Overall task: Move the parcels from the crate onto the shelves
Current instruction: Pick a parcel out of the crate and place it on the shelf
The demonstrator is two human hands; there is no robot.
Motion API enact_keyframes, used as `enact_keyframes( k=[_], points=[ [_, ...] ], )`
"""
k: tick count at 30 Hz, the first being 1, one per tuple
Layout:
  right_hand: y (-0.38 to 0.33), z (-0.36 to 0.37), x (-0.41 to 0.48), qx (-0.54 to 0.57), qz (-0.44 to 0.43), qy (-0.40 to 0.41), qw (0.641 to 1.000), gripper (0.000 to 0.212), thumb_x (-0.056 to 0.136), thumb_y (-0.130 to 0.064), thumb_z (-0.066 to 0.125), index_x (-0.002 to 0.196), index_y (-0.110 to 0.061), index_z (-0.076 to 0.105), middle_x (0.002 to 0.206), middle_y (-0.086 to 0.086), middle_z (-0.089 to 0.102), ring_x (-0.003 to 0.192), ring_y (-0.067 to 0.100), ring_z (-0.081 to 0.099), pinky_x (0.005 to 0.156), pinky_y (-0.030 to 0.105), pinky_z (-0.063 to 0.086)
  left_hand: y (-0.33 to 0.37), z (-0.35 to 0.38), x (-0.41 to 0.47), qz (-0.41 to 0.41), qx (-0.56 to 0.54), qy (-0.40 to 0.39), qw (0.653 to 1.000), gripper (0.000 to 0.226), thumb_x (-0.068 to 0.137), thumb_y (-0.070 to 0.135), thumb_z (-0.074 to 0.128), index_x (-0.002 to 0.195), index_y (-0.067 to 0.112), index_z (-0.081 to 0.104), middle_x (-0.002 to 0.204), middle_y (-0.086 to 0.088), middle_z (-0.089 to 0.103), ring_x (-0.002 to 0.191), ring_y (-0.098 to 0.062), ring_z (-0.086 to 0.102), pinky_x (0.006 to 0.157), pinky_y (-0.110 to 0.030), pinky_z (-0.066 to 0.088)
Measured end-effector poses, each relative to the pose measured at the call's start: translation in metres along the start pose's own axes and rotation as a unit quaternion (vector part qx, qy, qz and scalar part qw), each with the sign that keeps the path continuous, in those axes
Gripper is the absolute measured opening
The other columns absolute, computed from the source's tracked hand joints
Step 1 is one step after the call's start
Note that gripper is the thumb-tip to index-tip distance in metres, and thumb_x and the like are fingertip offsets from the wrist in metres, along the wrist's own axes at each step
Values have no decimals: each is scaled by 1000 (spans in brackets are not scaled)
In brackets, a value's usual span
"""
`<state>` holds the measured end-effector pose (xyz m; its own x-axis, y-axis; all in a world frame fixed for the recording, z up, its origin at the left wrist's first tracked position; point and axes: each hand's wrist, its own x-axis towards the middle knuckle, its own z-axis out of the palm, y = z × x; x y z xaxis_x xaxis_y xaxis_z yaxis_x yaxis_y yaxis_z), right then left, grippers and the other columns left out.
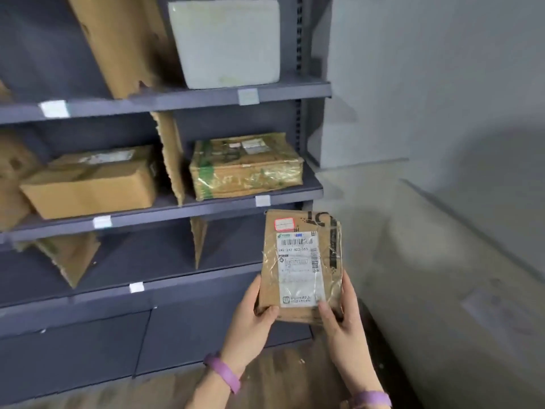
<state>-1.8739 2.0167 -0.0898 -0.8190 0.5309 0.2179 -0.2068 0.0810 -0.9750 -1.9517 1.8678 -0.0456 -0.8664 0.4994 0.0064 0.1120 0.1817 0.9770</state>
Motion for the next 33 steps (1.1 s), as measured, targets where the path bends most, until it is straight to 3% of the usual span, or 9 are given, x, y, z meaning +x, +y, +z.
enact_keyframes(
  k=[2, 5, 9, 14, 16, 20, 23, 29, 33],
  points=[
    [2, 35, 1, 8, 6, -52, 999, 65, 93, -35, 56, 147, -48, 23, 142, -29, 45, 128, -7, 45, 99, 10, 42, -2, -34, -16, -10, 0, 46, 999, 56, 91, -3, 52, 137, 28, 42, 127, 20, 57, 116, 8, 52, 98, -13, 40],
    [0, 86, 1, 17, 21, -126, 992, 64, 95, -32, 55, 147, -48, 21, 139, -32, 44, 127, -8, 46, 105, 23, 42, -9, -79, -42, -27, -17, 110, 993, 52, 91, 0, 54, 131, 33, 45, 123, 22, 60, 112, 9, 54, 93, -12, 43],
    [-9, 160, -5, 22, 8, -204, 979, 66, 96, -24, 55, 145, -52, 21, 133, -41, 44, 123, -14, 45, 91, 5, 41, -18, -144, -71, -36, -29, 196, 979, 51, 91, -1, 54, 125, 36, 48, 118, 21, 63, 110, 7, 56, 85, -11, 44],
    [-21, 257, -24, 28, 13, -274, 961, 71, 97, -19, 56, 147, -51, 17, 135, -32, 50, 126, -6, 48, 104, 23, 39, -32, -232, -99, -28, -31, 251, 967, 53, 93, 2, 49, 130, 40, 46, 117, 25, 63, 111, 6, 56, 87, -17, 44],
    [-23, 298, -37, 23, 15, -288, 957, 73, 97, -17, 55, 144, -55, 15, 134, -31, 52, 123, -6, 51, 99, 13, 42, -41, -270, -110, -27, -35, 265, 963, 55, 94, 3, 48, 133, 40, 44, 118, 27, 61, 112, 7, 55, 89, -17, 43],
    [-27, 379, -69, 4, 14, -290, 957, 77, 97, -21, 55, 133, -67, 6, 134, -38, 45, 117, -17, 48, 85, -4, 35, -59, -343, -139, -22, -46, 302, 952, 66, 95, 8, 51, 140, 50, 27, 121, 38, 54, 111, 14, 52, 85, -4, 42],
    [-32, 437, -90, -5, 12, -306, 952, 79, 99, -18, 51, 137, -67, 2, 139, -39, 38, 124, -17, 42, 90, -4, 32, -71, -395, -160, -27, -51, 303, 951, 78, 91, 11, 58, 143, 52, 16, 122, 33, 56, 107, 9, 57, 84, -10, 45],
    [-47, 546, -124, 2, -20, -350, 936, 77, 98, -17, 52, 140, -64, 7, 141, -44, 32, 130, -15, 37, 93, -2, 32, -86, -500, -202, -34, -35, 315, 948, 89, 89, 11, 62, 142, 53, 5, 108, 38, 60, 96, 10, 61, 72, -1, 43],
    [-55, 613, -136, 2, -36, -389, 921, 79, 99, -12, 50, 140, -66, 8, 145, -42, 27, 135, -8, 35, 110, 13, 31, -99, -558, -224, -49, -40, 345, 936, 94, 88, 13, 63, 136, 59, -3, 113, 33, 59, 96, 12, 60, 69, 1, 42]
  ],
)
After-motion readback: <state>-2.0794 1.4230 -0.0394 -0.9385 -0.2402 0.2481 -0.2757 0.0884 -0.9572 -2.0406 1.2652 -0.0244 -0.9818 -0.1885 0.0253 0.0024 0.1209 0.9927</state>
